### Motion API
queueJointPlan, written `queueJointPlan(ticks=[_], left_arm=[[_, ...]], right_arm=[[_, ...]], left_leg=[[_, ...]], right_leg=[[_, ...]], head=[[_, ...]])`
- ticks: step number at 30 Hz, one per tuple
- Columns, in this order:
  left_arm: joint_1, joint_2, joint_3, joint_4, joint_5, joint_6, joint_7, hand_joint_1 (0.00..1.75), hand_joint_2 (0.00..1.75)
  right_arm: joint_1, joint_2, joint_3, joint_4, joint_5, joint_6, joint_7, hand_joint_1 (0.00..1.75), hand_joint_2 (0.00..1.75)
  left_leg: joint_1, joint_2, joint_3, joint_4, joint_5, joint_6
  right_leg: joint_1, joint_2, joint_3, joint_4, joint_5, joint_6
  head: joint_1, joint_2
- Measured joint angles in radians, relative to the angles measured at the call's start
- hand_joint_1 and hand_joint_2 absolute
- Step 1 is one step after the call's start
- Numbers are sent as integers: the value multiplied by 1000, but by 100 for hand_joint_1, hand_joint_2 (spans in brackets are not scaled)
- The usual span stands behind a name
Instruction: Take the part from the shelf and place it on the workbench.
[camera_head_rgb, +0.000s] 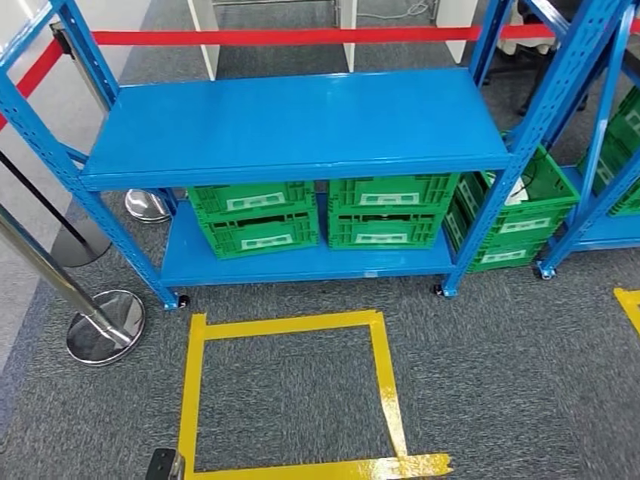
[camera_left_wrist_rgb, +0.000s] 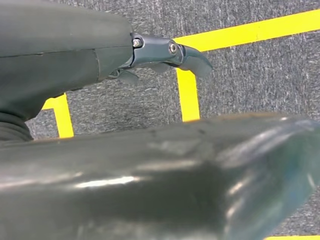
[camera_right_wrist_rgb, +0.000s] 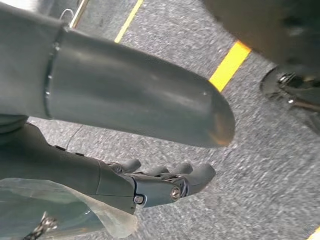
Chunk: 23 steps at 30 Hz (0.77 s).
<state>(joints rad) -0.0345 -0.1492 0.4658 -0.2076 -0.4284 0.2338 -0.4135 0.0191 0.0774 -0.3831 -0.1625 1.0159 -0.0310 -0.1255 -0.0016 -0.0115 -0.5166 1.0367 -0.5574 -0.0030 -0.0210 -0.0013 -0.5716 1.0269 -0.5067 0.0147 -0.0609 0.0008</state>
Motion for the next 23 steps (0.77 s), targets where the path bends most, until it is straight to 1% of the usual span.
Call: queueJointPlan(ticks=[1, 2, 3, 4, 5, 6, 7, 8, 9, 10, 11, 12, 14, 15, 16, 17, 18, 19, 20, 21, 22, 23], left_arm=[[0, 0, 0, 0, 0, 0, 0, 0, 0], [0, 0, 0, 0, 0, 0, 0, 0, 0], [0, 1, 0, 0, 0, 0, 0, 0, 0], [1, 1, 0, 0, 0, 0, 0, 0, 0], [3, 1, 0, 0, 0, 0, 0, 0, 0], [4, 1, 0, 0, 0, 0, 0, 0, 0], [5, 1, 0, 0, 0, 0, 0, 0, 0], [5, 1, 0, 0, 0, 0, 0, 0, 0], [5, 1, 0, 0, 0, 0, 0, 0, 0], [4, 1, 0, 0, 0, 0, 1, 0, 0], [3, 1, 0, 0, 0, 0, 1, 0, 0], [3, 1, 0, 0, -1, 0, 2, 0, 0], [5, 1, 0, 0, -1, 0, 3, 0, 0], [6, 1, 0, 0, -2, 0, 4, 0, 0], [5, 1, 0, 0, -2, 0, 5, 0, 0], [4, 1, 0, 0, -3, -1, 7, 0, 0], [2, 1, 0, 0, -4, -1, 9, 0, 0], [2, 0, 0, 0, -4, -2, 11, 0, 0], [1, 0, 0, 0, -5, -2, 13, 0, 0], [2, 0, 0, 0, -4, -3, 13, 0, 0], [2, 0, 1, 0, -2, -2, 14, 0, 0], [2, -1, 1, 0, -1, -1, 14, 0, 0]], right_arm=[[0, 0, 0, 0, 0, 0, 0, 0, 0], [0, 0, 0, 0, 0, 0, 0, 0, 0], [-1, 0, 0, 0, 0, 0, 0, 0, 0], [-1, 0, 0, 0, 0, -1, 0, 0, 0], [-1, 0, 0, 0, 0, -1, 0, 0, 0], [-1, 0, 0, 0, 0, -1, 0, 0, 0], [0, 0, 0, 0, 0, 0, 0, 0, 0], [0, 0, 0, 0, 0, 2, 0, 0, 0], [0, 0, 0, 0, -1, 5, 0, 0, 0], [-1, 0, 0, 0, -1, 10, 0, 0, 0], [-2, 0, 0, 1, -3, 14, 0, 0, 0], [-2, 0, 0, 1, -4, 17, 0, 0, 0], [-4, 0, -1, 1, -7, 22, 0, 0, 0], [-4, 0, -1, 0, -8, 23, 0, 0, 0], [-5, -1, -1, 0, -7, 25, 1, 0, 0], [-5, -1, -1, 0, -6, 27, 1, 0, 0], [-6, -1, -1, 0, -4, 28, 2, 0, 0], [-5, -1, 0, 1, -1, 29, 2, 0, 0], [-4, -1, 0, 1, 3, 29, 2, 0, 0], [-2, -1, 0, 1, 6, 29, 2, 0, 0], [0, -1, 0, 1, 10, 29, 3, 0, 0], [1, -1, 0, 1, 11, 29, 3, 0, 0]], left_leg=[[1, 1, -19, 41, -22, -6], [3, 2, -50, 104, -49, -11], [5, 2, -90, 178, -76, -15], [7, 3, -127, 240, -92, -17], [8, 3, -151, 273, -89, -18], [8, 3, -158, 267, -65, -17], [8, 3, -146, 222, -22, -14], [7, 3, -123, 154, 25, -9], [5, 4, -99, 89, 58, -4], [2, 5, -79, 39, 74, 1], [-1, 5, -68, 12, 77, 5], [-3, 5, -64, 4, 69, 8], [-1, 4, -55, -10, 67, 17], [1, 4, -48, -18, 68, 22], [4, 4, -41, -25, 70, 28], [6, 4, -35, -30, 69, 32], [5, 3, -32, -30, 67, 36], [4, 1, -30, -30, 64, 38], [3, -1, -26, -30, 60, 39], [3, -4, -20, -30, 55, 39], [3, -7, -12, -29, 49, 39], [3, -8, -7, -29, 45, 38]], right_leg=[[-2, -1, 4, -2, -2, -5], [-2, -3, 8, -3, -6, -10], [-2, -4, 11, -3, -9, -13], [-2, -4, 16, -3, -13, -15], [-1, -3, 21, -3, -18, -15], [-1, -3, 28, -3, -22, -15], [-1, -2, 36, -3, -28, -14], [-1, -2, 42, -3, -33, -11], [0, -2, 47, -3, -39, -7], [1, -1, 49, -3, -44, -2], [1, -1, 49, -5, -47, 4], [2, -2, 50, -7, -49, 11], [1, -3, 56, -13, -52, 22], [1, -3, 53, -3, -60, 27], [1, -2, 38, 28, -76, 30], [1, -1, 6, 81, -99, 33], [1, 0, -34, 149, -124, 35], [1, 0, -77, 214, -143, 37], [1, 0, -110, 255, -145, 39], [1, 0, -125, 260, -126, 39], [1, 0, -120, 226, -87, 39], [1, 0, -115, 204, -64, 38]], head=[[-2, 0], [-3, 0], [-4, 0], [-4, 0], [-4, 0], [-4, 0], [-4, 0], [-4, 0], [-3, 0], [-3, 0], [-2, 0], [-2, 0], [-1, 0], [0, 0], [2, 0], [4, 0], [5, 0], [5, 0], [5, 0], [5, 0], [6, 0], [6, 0]])
